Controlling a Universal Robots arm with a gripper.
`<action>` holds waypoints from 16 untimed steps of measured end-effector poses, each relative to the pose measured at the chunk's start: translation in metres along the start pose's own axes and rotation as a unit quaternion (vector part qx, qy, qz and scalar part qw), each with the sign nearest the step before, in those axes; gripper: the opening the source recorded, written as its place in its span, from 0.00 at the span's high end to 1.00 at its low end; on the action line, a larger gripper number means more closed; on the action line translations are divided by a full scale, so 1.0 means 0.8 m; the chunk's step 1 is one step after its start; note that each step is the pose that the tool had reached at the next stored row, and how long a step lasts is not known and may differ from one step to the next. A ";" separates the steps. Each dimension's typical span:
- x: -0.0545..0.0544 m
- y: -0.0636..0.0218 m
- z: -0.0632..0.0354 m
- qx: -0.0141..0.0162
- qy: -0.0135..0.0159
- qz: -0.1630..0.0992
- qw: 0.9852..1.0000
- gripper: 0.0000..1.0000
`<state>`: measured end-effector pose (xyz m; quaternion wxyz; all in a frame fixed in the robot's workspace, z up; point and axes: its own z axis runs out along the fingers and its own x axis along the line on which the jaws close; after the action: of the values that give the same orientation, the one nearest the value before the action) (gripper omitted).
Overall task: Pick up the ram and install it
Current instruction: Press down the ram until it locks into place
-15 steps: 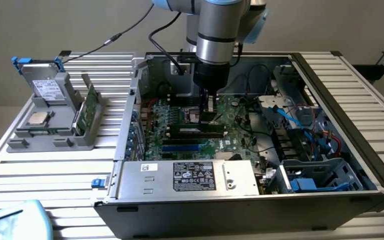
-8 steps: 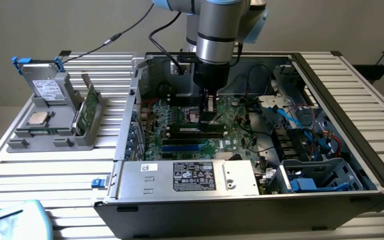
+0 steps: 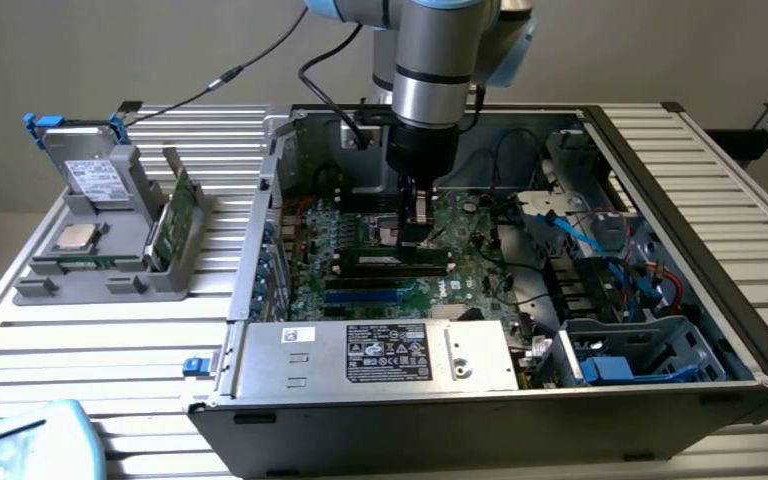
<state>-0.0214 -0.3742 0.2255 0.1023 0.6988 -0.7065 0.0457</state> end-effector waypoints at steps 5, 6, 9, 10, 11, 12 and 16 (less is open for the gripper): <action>0.000 0.000 0.000 -0.001 0.002 -0.002 1.000 0.86; 0.000 0.000 0.000 -0.001 0.002 -0.003 1.000 0.86; -0.001 0.000 0.001 -0.002 0.004 -0.004 1.000 0.86; -0.001 0.000 0.001 -0.002 0.004 -0.004 1.000 0.86; -0.001 0.000 0.001 -0.002 0.004 -0.004 1.000 0.86; -0.001 0.000 0.002 -0.002 0.004 -0.004 1.000 0.86; -0.001 0.000 0.003 -0.002 0.004 -0.004 1.000 0.86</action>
<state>-0.0215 -0.3737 0.2228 0.1065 0.7012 -0.7034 0.0471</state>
